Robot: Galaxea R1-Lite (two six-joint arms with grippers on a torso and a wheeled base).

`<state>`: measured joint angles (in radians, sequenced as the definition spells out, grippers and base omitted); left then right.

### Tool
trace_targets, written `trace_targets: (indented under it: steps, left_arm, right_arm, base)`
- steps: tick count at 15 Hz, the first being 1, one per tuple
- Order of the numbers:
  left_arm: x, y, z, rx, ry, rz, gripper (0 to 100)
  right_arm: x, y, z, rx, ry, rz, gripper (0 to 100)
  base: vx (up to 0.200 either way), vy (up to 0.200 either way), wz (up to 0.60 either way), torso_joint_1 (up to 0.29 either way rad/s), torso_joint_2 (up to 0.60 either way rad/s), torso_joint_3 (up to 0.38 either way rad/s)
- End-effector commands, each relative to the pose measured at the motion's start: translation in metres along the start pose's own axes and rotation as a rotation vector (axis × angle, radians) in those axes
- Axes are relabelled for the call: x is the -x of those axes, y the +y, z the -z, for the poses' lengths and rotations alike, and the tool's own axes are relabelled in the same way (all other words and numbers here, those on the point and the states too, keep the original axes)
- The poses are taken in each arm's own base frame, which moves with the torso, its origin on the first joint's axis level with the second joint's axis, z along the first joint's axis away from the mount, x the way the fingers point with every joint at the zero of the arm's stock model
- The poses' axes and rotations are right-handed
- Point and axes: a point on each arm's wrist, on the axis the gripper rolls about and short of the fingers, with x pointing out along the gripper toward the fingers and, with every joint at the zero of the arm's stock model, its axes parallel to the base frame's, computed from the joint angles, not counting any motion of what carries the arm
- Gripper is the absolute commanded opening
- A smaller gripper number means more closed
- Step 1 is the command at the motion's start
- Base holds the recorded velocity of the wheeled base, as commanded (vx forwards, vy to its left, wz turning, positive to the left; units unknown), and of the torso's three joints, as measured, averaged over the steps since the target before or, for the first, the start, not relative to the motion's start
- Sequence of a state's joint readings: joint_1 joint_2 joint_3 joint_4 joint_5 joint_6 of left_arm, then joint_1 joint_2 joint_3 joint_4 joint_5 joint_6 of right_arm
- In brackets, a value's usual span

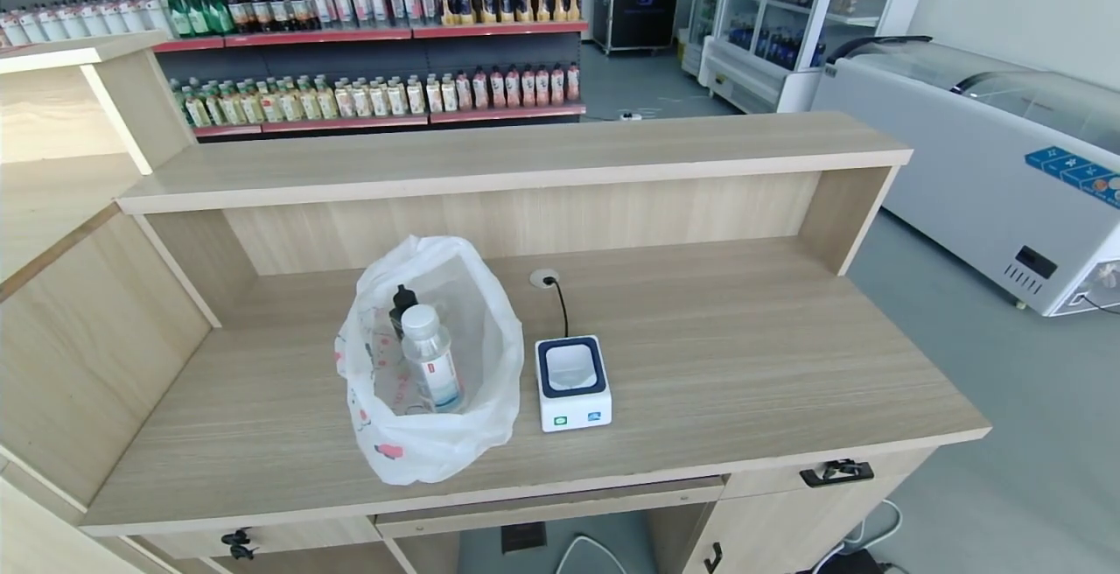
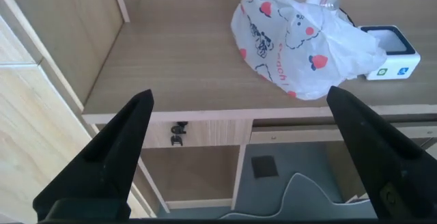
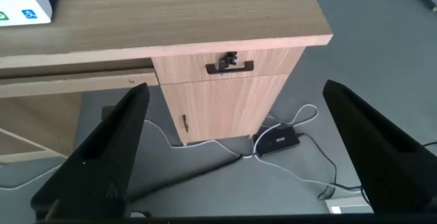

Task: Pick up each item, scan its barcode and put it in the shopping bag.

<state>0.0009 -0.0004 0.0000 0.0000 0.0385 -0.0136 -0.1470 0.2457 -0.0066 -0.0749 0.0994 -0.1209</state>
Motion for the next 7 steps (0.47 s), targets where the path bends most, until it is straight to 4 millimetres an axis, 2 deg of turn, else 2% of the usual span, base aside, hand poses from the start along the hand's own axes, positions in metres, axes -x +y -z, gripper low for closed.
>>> trace_targets:
  steps: [1,7]
  left_arm:
    - [0.0,0.0,0.0,0.0,0.0,-0.002,100]
    - [0.0,0.0,0.0,0.0,0.0,-0.001,100]
  right_arm:
    - [0.0116,0.0005,0.0094,-0.016,-0.102,-0.007,100]
    - [0.0115,0.0005,0.0105,-0.022,-0.091,-0.004,100]
  base:
    - [0.0,0.0,0.0,0.0,0.0,0.0]
    - [0.0,0.0,0.0,0.0,0.0,0.0]
